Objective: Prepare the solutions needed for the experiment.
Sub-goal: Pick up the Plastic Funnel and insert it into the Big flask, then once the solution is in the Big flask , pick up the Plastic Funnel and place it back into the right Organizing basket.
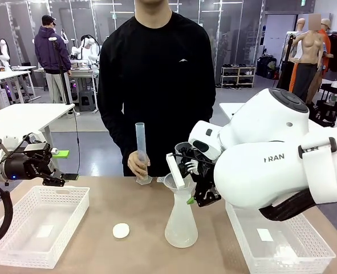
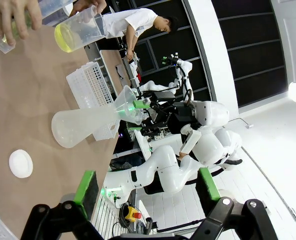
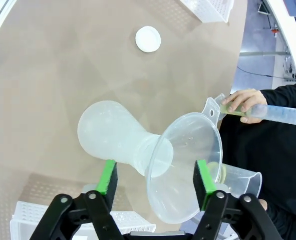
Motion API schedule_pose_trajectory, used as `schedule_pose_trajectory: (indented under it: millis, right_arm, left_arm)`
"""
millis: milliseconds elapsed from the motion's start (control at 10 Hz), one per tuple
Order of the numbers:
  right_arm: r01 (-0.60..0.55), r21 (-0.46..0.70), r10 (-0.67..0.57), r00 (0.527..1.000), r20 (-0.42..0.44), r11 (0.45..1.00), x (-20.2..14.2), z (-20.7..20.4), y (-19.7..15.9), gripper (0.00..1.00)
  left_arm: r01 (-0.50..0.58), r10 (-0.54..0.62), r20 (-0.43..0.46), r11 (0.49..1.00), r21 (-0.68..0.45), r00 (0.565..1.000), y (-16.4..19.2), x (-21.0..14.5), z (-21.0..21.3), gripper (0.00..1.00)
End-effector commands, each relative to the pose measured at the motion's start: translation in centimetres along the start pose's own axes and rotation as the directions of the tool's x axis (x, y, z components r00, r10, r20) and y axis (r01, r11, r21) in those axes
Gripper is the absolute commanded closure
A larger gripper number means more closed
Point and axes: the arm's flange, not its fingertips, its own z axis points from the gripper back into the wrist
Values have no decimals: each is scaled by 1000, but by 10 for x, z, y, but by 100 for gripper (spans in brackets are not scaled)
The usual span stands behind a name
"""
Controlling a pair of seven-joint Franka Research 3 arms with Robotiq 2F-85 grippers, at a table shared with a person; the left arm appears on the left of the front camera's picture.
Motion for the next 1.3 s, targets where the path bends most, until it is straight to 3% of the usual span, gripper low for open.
schedule_pose_trajectory:
  millis: [0, 1000, 1200]
  right_arm:
    - [2, -8, -2, 1000, 4, 1000, 0, 1, -1, 14]
    - [-1, -2, 1, 1000, -1, 1000, 0, 1, -1, 14]
    - [-23, -54, 22, 1000, -21, 998, 25, 38, 0, 14]
  left_arm:
    - [2, -2, 5, 1000, -4, 1000, -3, -1, 0, 0]
    - [2, -2, 5, 1000, -4, 1000, -3, -1, 0, 0]
    - [2, -2, 5, 1000, -4, 1000, -3, -1, 0, 0]
